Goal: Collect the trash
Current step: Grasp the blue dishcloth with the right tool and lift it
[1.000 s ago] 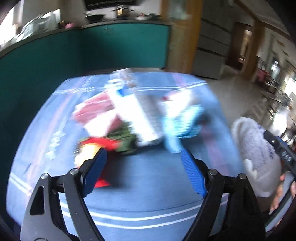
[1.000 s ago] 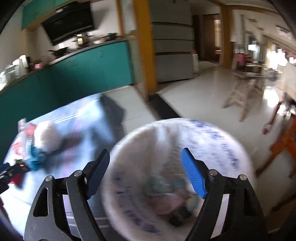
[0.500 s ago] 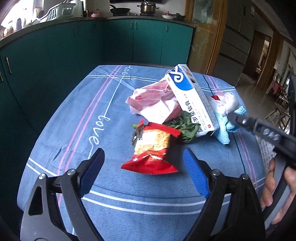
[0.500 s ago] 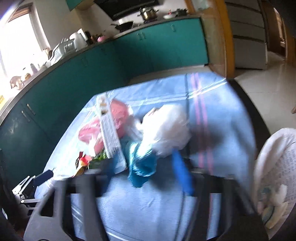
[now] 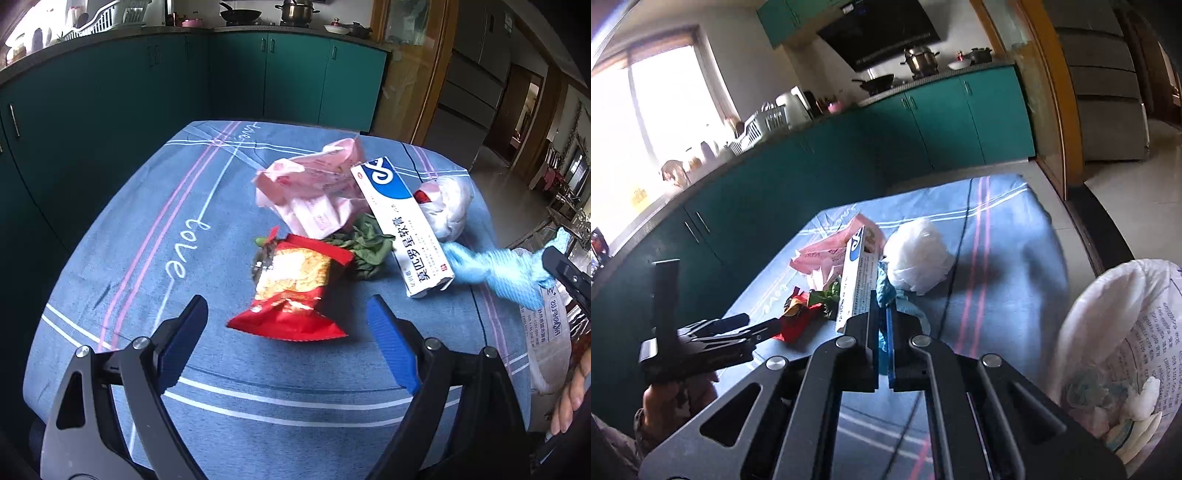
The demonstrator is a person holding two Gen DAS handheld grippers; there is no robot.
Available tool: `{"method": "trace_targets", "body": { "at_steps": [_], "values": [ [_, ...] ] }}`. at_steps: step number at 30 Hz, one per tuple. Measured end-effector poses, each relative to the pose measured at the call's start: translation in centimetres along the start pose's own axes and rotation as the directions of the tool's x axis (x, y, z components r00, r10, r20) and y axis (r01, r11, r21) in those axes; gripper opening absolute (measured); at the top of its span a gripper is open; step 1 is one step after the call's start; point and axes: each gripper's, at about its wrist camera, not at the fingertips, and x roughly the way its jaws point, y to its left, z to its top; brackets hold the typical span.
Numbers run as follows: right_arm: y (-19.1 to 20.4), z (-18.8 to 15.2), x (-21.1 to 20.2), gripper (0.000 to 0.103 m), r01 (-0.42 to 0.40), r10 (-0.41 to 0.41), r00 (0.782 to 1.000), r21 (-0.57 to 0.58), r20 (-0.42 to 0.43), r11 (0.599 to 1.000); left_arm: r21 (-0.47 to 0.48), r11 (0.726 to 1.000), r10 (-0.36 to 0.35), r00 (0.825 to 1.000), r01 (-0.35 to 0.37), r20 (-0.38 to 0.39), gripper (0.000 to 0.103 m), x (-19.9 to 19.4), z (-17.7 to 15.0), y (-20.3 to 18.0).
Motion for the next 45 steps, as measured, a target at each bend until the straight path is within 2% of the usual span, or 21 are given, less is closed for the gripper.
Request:
{"method": "trace_targets", "body": {
  "at_steps": [2,4,5,6,9,14,17,19,22,23,25,27,30,31,32,33,35,40,45],
  "values": [
    [-0.8,-0.2,-0.7,0.009,0.034,-0.035,0.999,0.021,0.027,0.999,0.006,1.0,-0.003,1.0,0.003,0.006,0.088,0.0,0.0,-0.4],
    [-1.4,0.1,-0.8,0.032,0.086,-0.088,0.995,0.037,0.038,0.996,0.012,1.0,0.005,1.0,-0.005,0.006,0.089,0.2,0.0,-0.7],
    [-1.5,0.0,-0.8,0.058,0.112,-0.113,0.993,0.036,0.037,0.993,0.013,1.0,0.009,1.0,-0.009,0.003,0.09,0.3,0.0,-0.8],
    [-1.4,-0.1,-0.7,0.068,0.128,-0.129,0.991,0.027,0.035,0.991,0.014,1.0,0.014,1.0,-0.014,-0.002,0.09,0.5,0.0,-0.9],
    [-0.2,-0.5,0.9,0.071,0.158,-0.159,0.987,-0.033,-0.019,0.987,0.014,1.0,0.027,0.999,-0.027,-0.018,0.09,1.2,0.1,-0.9],
    [1.2,-2.0,5.2,0.071,0.23,-0.251,0.957,-0.151,-0.142,0.961,-0.001,1.0,0.029,0.999,-0.029,-0.026,0.092,1.5,0.1,-0.5],
    [1.2,-2.6,7.0,0.071,0.251,-0.282,0.943,-0.178,-0.177,0.951,-0.023,0.999,0.022,0.999,-0.022,-0.028,0.093,1.5,0.2,0.2],
    [1.2,-2.6,7.4,0.07,0.239,-0.268,0.946,-0.166,-0.181,0.957,-0.036,0.999,0.019,0.999,-0.02,-0.03,0.094,1.4,0.1,0.7],
    [1.3,-2.5,7.2,0.054,0.229,-0.257,0.95,-0.163,-0.176,0.96,-0.047,0.998,0.026,0.999,-0.028,-0.036,0.094,1.5,0.1,1.2],
    [1.3,-2.6,7.1,0.045,0.225,-0.252,0.952,-0.162,-0.173,0.961,-0.053,0.998,0.03,0.999,-0.032,-0.039,0.094,1.6,0.1,1.4],
    [1.2,-2.5,6.9,0.038,0.199,-0.223,0.958,-0.143,-0.18,0.97,-0.062,0.998,0.029,0.999,-0.032,-0.044,0.094,1.7,0.1,1.6],
    [1.2,-2.6,6.3,0.029,0.16,-0.18,0.965,-0.117,-0.188,0.98,-0.065,0.997,0.026,0.998,-0.029,-0.053,0.094,1.9,0.2,1.6],
    [1.0,-2.3,5.3,0.028,0.034,-0.043,0.981,-0.051,-0.189,0.998,-0.062,0.998,0.019,0.997,-0.023,-0.069,0.094,2.2,0.2,1.4],
    [1.0,-2.2,5.0,0.029,0.008,-0.015,0.984,-0.043,-0.18,0.999,-0.062,0.998,0.016,0.997,-0.02,-0.072,0.094,2.3,0.2,1.3],
    [1.1,-2.1,4.7,0.037,0.006,-0.013,0.987,-0.044,-0.162,0.999,-0.062,0.998,0.012,0.997,-0.016,-0.076,0.094,2.3,0.2,1.2],
    [1.3,-2.0,4.5,0.054,0.024,-0.031,0.988,-0.049,-0.153,0.999,-0.06,0.998,0.009,0.997,-0.014,-0.076,0.094,2.3,0.2,1.1],
    [1.3,-2.0,4.6,0.068,0.081,-0.089,0.986,-0.06,-0.14,0.995,-0.054,0.998,0.01,0.997,-0.014,-0.076,0.094,2.3,0.2,0.9],
    [0.2,-2.4,6.9,0.073,0.176,-0.181,0.957,-0.044,-0.227,0.983,-0.053,0.999,0.007,0.997,-0.011,-0.081,0.094,2.4,0.2,0.8],
    [-0.2,-2.6,7.5,0.073,0.188,-0.191,0.95,-0.034,-0.248,0.982,-0.053,0.999,0.007,0.997,-0.011,-0.082,0.094,2.4,0.1,0.6]
  ]
}}
